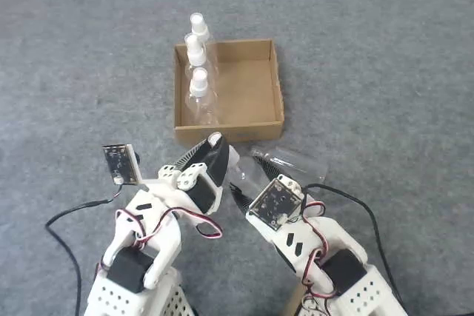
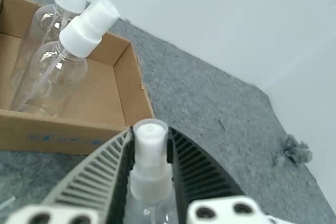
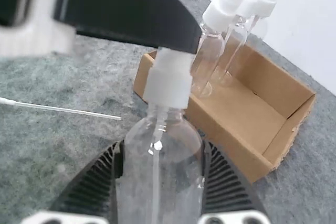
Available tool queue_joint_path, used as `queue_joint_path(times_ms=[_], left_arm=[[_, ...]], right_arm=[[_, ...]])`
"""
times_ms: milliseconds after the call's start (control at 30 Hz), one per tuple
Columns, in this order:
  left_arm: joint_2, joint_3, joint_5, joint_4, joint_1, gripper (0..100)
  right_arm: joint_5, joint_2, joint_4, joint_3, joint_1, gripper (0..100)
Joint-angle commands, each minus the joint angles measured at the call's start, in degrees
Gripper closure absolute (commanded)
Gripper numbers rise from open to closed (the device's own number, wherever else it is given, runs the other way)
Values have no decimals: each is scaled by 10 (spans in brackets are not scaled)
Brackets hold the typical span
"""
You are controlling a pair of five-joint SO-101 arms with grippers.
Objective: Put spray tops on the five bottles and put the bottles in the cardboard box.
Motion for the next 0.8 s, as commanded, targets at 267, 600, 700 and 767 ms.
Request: queue_joint_path(times_ms=[267, 600, 700, 767], left_arm=[[-8, -28, 9, 68, 71, 878], [-8, -45, 9, 86, 73, 797], [-8, -48, 7, 84, 75, 797], [-8, -49, 5, 84, 77, 797]], right_arm=[[-19, -12, -30, 7, 21, 991], [-19, -12, -31, 5, 21, 991], [-19, -12, -45, 6, 21, 991], [-19, -12, -46, 6, 21, 991]])
